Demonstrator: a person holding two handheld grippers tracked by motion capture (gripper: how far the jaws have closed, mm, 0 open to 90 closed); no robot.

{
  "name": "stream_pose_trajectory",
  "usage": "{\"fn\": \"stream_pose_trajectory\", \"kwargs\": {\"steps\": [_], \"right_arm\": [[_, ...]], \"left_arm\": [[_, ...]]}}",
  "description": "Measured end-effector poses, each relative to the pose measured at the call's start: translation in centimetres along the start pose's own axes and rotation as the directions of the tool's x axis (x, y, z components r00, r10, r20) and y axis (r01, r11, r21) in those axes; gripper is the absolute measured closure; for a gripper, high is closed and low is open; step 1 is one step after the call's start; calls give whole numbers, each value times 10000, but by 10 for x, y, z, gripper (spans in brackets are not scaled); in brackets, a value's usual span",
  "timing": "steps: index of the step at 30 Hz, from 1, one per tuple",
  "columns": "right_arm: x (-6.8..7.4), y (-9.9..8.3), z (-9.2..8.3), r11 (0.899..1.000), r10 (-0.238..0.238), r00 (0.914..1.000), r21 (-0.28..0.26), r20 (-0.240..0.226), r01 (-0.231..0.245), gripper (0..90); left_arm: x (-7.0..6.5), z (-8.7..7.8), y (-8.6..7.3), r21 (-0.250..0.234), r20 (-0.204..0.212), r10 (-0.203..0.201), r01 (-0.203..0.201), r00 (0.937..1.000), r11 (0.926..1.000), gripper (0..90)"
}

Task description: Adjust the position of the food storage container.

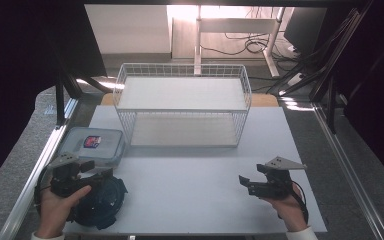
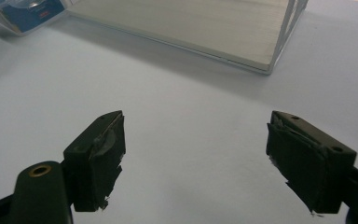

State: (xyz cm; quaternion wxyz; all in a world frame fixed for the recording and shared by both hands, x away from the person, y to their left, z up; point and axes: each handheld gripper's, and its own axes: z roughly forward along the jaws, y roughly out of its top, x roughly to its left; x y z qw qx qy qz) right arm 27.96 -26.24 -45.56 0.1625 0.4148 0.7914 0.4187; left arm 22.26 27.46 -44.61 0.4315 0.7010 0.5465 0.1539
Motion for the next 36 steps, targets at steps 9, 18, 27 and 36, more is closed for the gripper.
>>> {"fn": "stream_pose_trajectory", "kwargs": {"steps": [9, 18, 27, 36], "right_arm": [[-1, -3, 2, 9998, 45, 10000, 178, 57, -46, 211], [-3, -4, 1, 9994, 241, 9997, 258, 57, -242, 220], [1, -5, 4, 9990, 129, 9999, 423, -67, -126, 222], [-4, -11, 2, 9971, 474, 9988, 589, 104, -479, 224]], "left_arm": [[1, 1, 2, 15, 169, -68, 68, 9998, 10000, 230], [11, -6, 19, -224, 542, -215, 227, 9983, 9995, 291], [51, -10, 56, -199, 50, -538, 539, 9985, 9983, 327], [94, 28, 87, 463, 222, -945, 934, 9953, 9946, 391]]}}
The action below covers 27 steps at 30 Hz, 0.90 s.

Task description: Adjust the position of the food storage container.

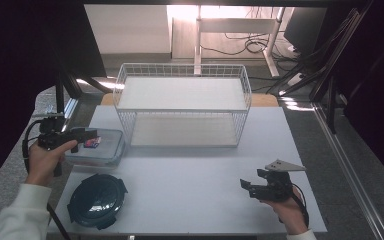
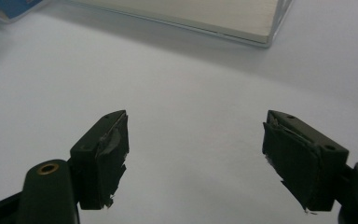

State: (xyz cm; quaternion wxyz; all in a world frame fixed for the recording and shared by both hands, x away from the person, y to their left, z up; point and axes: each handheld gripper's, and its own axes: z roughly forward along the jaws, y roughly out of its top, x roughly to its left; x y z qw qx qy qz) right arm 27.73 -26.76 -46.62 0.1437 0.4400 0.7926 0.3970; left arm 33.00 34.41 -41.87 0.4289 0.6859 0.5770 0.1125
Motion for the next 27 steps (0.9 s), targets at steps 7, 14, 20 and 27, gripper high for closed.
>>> {"fn": "stream_pose_trajectory", "kwargs": {"steps": [7, 14, 20, 27], "right_arm": [[-2, -2, 2, 9998, 177, 9998, 94, 131, -178, 226], [-2, -5, 6, 9994, 187, 9995, 286, 249, -194, 226], [-2, -6, 10, 9990, 129, 9994, 417, 319, -142, 226], [-2, -9, 15, 9979, 166, 9995, 619, 273, -182, 226]], "left_arm": [[16, 32, 23, 815, -935, 1095, -1020, 9896, 9914, 551], [30, 64, 39, 2022, -1333, 1675, -1387, 9768, 9695, 836], [35, 88, 48, 2570, -1243, 1793, -1429, 9759, 9558, 900], [39, 113, 47, 3124, -1296, 1608, -1136, 9784, 9431, 900]]}}
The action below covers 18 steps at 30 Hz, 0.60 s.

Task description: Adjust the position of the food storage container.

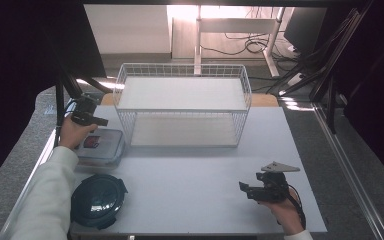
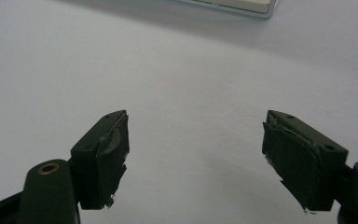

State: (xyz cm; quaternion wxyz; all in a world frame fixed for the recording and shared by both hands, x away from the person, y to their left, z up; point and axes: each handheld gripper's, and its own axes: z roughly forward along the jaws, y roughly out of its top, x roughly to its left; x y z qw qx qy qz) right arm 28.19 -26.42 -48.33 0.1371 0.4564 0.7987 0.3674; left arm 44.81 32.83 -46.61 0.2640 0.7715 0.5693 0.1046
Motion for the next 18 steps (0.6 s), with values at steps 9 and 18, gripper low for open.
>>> {"fn": "stream_pose_trajectory", "kwargs": {"steps": [9, 18], "right_arm": [[-1, -2, 2, 10000, 16, 10000, 10, 33, -16, 225], [1, -2, 2, 10000, -53, 10000, -33, 68, 53, 225]], "left_arm": [[2, 7, -2, 248, 83, -254, 252, 9996, 9994, 900], [-2, 5, -9, 245, 591, -157, 143, 9981, 9996, 900]]}}
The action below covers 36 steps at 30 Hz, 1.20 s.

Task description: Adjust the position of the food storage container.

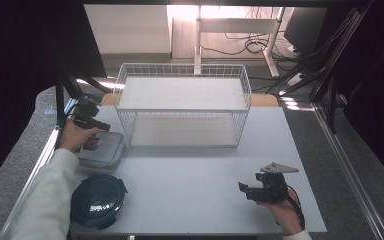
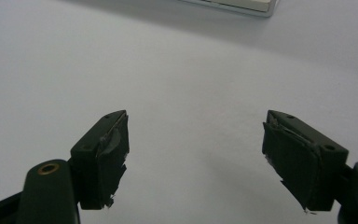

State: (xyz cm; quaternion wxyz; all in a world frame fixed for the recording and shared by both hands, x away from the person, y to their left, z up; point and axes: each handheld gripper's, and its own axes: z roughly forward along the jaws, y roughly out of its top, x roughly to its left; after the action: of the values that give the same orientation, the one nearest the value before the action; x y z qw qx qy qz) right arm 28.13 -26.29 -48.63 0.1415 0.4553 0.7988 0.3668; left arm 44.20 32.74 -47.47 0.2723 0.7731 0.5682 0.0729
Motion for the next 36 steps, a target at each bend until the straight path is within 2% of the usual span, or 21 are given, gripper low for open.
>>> {"fn": "stream_pose_trajectory", "kwargs": {"steps": [4, 12, 15, 18, 19, 20, 22, 25, 27, 28, 29, 30, 32, 33, 34, 36], "right_arm": [[1, 0, 1, 10000, -16, 10000, 23, -11, 16, 225], [2, 0, 1, 10000, -38, 10000, 78, -14, 39, 225], [2, 0, 2, 9999, -27, 10000, 103, -23, 27, 225], [1, -1, 2, 9999, -1, 10000, 134, -22, 2, 225], [1, -1, 2, 9999, 9, 10000, 138, -14, -9, 225], [1, -1, 2, 9999, 27, 10000, 133, 0, -27, 225], [1, -1, 2, 9999, 62, 10000, 122, 22, -62, 224], [1, -1, 2, 9999, 47, 10000, 103, 23, -47, 225], [2, 0, 2, 9999, 21, 10000, 107, 26, -21, 225], [2, 0, 3, 9999, 13, 10000, 107, 26, -13, 225], [2, 0, 3, 9999, 10, 10000, 109, 34, -10, 225], [2, 0, 3, 9999, 22, 10000, 119, 32, -23, 225], [3, 1, 5, 9999, -20, 10000, 145, 30, 20, 225], [4, 1, 5, 9999, -52, 10000, 154, 9, 52, 225], [4, 0, 6, 9998, -78, 10000, 191, 9, 77, 224], [4, 0, 7, 9997, -98, 10000, 216, 17, 98, 224]], "left_arm": [[0, -1, -5, -76, 299, -110, 112, 9995, 9999, 900], [-8, -4, -8, 260, 199, 276, -281, 9994, 9993, 900], [-10, -5, -11, 184, 261, 189, -193, 9995, 9996, 900], [-9, -8, -12, 154, 207, 338, -341, 9992, 9993, 900], [-8, -12, -13, -23, -97, 329, -329, 9994, 9995, 900], [-5, -18, -14, -351, -239, 127, -136, 9996, 9993, 900], [8, -33, -17, -995, -189, -374, 354, 9991, 9944, 900], [30, -53, -28, -1382, -756, -1046, 935, 9916, 9860, 900], [46, -63, -37, -1628, -1131, -1605, 1411, 9805, 9765, 900], [46, -63, -37, -1628, -1131, -1605, 1411, 9805, 9765, 900], [60, -69, -46, -1753, -1618, -1994, 1707, 9665, 9696, 900], [66, -71, -50, -1758, -1787, -2110, 1798, 9610, 9679, 900], [76, -73, -58, -1628, -1945, -2218, 1915, 9555, 9679, 900], [76, -73, -58, -1628, -1945, -2218, 1915, 9555, 9679, 900], [82, -71, -64, -1201, -2264, -2001, 1765, 9533, 9769, 900], [86, -68, -71, -875, -2476, -1888, 1721, 9503, 9812, 900]]}}
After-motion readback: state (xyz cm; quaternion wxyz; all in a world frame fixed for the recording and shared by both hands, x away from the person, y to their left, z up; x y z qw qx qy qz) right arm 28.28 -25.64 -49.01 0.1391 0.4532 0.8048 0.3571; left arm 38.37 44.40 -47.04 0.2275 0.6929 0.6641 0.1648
